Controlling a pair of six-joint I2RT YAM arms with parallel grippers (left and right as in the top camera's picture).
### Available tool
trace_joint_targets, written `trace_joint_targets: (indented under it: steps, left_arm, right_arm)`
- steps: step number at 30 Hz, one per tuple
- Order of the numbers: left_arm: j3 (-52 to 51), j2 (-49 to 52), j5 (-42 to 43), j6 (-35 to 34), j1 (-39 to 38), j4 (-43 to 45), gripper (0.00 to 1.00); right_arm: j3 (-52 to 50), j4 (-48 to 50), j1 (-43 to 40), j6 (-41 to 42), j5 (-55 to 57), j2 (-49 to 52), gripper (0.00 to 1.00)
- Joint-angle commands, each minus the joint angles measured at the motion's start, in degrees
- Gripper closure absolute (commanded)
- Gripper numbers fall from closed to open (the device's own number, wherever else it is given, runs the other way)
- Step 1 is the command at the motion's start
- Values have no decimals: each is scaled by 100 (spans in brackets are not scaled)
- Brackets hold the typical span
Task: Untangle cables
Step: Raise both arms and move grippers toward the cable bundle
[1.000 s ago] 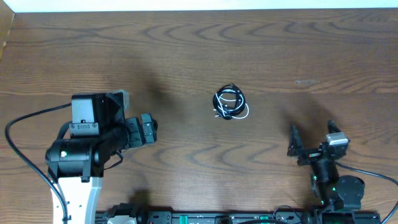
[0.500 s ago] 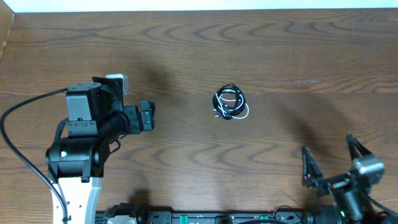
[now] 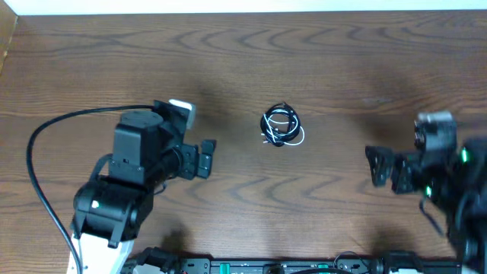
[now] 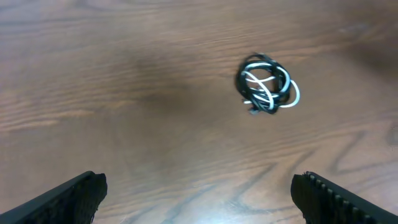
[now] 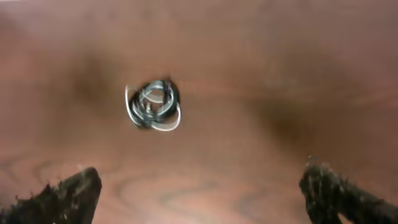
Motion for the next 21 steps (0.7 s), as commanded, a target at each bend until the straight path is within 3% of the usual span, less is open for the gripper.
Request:
trace_joint_targets:
  steps: [1,10,11,14,15,16,17,18,19,20,21]
  left_arm:
    - [61,-55,-186,81,-186,15,2]
    - [61,-39,-52,-9,-186,70,0]
    - [61,-39,-57,0,-186,74,23]
    - [61,-39,-55,-4,-186,90,73]
    - [61,-39,-55,-9,-186,111,79]
    - [61,-39,-55,-66,-186,138,79]
    - [59,-39,-52,-96,-186,175,75]
    - [59,-26,-55,-94,-186,236,43]
    - [59,-9,-55,-92,-186,273,29]
    - [59,44,-59,-90,-186,365,18]
    - [59,96,-59,-87,-186,424,16]
  right_arm:
    - [509,-306,26,-256,-35,754,1]
    - [710,-400,26,-140,-831,2144,1]
    - [710,-409,28,-103,-874,2260,1]
    - [708,-463,26,-160,-907,2579,1]
    - [708,-450,26,-179,-901,2675,11]
    - [708,-411,26,-203,-896,2756,23]
    - [708,-365,26,-214,-898,2822,24]
    - [708,-306,26,-214,-896,2896,9]
    - [708,-267,26,-216,-896,2949,11]
    - [708,-223,26,-284,-870,3016,85]
    - [708,-190,26,-299,-852,3049,95]
